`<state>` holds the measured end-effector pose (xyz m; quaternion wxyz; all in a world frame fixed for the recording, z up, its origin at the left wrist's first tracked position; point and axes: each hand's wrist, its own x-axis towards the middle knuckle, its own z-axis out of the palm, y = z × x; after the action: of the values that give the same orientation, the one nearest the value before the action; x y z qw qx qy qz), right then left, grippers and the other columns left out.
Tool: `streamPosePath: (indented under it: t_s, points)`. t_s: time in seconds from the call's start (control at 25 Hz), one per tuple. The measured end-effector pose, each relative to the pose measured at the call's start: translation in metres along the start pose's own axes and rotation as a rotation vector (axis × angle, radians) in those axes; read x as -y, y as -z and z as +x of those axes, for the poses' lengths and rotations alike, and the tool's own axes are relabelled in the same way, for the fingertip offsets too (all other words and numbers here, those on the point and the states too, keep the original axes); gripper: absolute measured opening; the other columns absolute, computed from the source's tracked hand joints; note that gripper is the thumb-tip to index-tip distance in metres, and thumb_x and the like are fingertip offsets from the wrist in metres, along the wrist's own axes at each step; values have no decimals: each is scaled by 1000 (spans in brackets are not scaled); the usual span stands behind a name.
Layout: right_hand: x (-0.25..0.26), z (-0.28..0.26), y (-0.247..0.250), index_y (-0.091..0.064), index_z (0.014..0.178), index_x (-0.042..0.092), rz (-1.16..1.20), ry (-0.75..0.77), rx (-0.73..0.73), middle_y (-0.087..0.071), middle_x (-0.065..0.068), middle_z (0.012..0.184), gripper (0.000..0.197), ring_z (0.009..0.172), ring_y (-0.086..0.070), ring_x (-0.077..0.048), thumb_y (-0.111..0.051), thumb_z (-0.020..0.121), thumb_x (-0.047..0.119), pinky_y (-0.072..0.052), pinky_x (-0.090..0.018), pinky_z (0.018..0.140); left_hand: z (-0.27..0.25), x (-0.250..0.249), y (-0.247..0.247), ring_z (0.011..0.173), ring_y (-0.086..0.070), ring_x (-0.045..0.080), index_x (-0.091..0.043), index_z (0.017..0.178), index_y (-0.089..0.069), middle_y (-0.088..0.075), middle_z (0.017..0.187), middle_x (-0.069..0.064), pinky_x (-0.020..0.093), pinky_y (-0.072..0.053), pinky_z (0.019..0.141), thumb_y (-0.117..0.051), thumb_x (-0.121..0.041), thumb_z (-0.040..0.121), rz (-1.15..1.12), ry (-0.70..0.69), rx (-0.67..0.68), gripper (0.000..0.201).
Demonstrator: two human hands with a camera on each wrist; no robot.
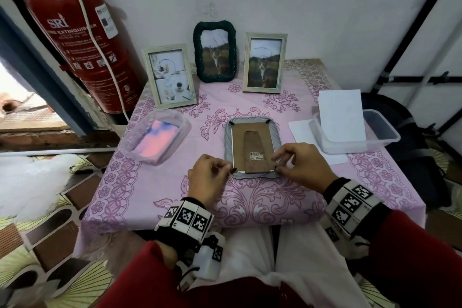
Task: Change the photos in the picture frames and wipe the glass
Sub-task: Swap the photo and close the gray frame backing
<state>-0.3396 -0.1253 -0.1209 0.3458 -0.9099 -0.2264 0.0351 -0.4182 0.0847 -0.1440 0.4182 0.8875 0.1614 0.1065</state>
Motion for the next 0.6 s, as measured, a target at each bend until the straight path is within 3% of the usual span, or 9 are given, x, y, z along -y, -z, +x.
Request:
streamPosePath:
  t_s: [0.08,0.2,0.32,0.44,0.52,0.6]
  points:
    - [2,5,2,-71,89,15,11,-26,-2,-67,3,72,16,62,-55,-5,-62,78,7,-47,-24,63,3,2,2,87,-57,16,-9,101,-70,-63,102,12,26,-45,84,-60,-18,89,-116,28,-29,18]
    - [8,13,2,-72,94,11,71,-32,11,-67,1,81,22,57,-48,1,-57,83,1,-37,-6,54,11,4,1,92,-61,20,-3,112,-64,-65,104,15,20,-42,80,-61,-23,89,-95,84,-15,31]
    - [16,20,0,-72,100,9,142,-17,74,-70,-5,91,21,63,-51,-3,-59,85,1,-39,-4,59,18,4,-3,89,-63,22,0,110,-65,-62,106,18,24,-46,81,-67,-24,85,-30,96,78,35]
    - [21,23,-3,-72,102,6,131,9,135,-63,8,87,20,67,-50,3,-65,83,4,-39,2,61,21,1,-5,80,-58,19,2,106,-64,-60,103,17,22,-45,76,-69,-15,82,-48,95,69,30]
    - [21,26,-6,-72,103,8,80,30,136,-50,13,82,21,70,-45,4,-68,82,6,-36,2,63,21,-2,-6,79,-59,22,5,106,-62,-62,96,16,23,-48,75,-64,-9,84,-176,106,50,25]
    - [23,27,-7,-72,104,10,63,39,109,-49,2,92,23,75,-42,2,-68,81,6,-33,5,66,18,-7,-6,76,-63,31,5,106,-54,-63,99,22,35,-55,76,-58,-5,89,-382,151,80,20]
